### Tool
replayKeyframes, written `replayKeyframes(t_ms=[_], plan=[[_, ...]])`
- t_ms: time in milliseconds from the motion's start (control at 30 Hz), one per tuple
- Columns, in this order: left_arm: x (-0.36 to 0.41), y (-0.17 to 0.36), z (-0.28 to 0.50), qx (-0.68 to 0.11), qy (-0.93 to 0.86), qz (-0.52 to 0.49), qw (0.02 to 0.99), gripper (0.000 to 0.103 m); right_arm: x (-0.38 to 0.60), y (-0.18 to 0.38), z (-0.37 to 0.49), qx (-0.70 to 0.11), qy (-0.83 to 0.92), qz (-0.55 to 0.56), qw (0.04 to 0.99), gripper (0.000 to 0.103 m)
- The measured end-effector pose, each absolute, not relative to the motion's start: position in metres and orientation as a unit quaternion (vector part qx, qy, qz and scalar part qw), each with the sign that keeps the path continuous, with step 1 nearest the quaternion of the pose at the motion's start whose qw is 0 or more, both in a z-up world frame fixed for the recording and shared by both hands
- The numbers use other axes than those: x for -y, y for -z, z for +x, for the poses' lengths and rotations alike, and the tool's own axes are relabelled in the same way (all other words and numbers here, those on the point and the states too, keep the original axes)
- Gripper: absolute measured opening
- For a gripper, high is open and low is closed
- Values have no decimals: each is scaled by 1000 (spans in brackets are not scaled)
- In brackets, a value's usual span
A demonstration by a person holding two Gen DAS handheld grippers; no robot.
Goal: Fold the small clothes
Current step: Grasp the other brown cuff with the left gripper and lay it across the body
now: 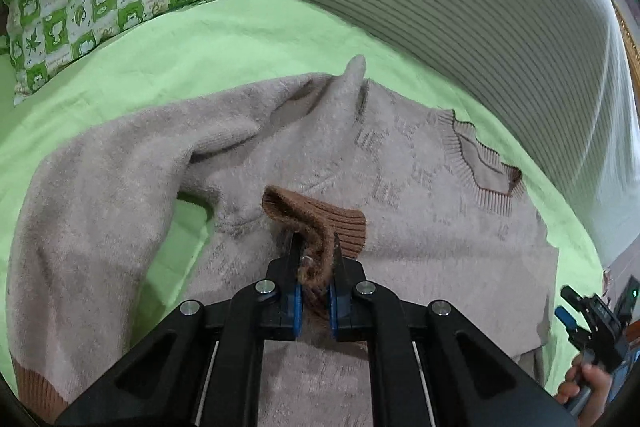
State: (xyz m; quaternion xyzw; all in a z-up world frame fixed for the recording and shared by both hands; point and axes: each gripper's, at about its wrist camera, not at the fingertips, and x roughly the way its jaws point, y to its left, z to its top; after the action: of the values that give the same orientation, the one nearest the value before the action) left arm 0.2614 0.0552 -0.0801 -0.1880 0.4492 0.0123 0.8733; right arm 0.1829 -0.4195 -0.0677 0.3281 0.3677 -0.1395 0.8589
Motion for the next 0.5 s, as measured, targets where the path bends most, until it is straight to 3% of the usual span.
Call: replayKeyframes(t_ms=[433,467,500], plan=[[-80,80,234,-445,-52,-210,869,8,412,78,210,-401,108,295,861,69],[-79,79,233,-444,-51,-212,869,8,408,77,214,-408,98,278,864,50],[-75,77,234,-444,-47,-211,870,8,403,74,218,-421,91,252,867,11]])
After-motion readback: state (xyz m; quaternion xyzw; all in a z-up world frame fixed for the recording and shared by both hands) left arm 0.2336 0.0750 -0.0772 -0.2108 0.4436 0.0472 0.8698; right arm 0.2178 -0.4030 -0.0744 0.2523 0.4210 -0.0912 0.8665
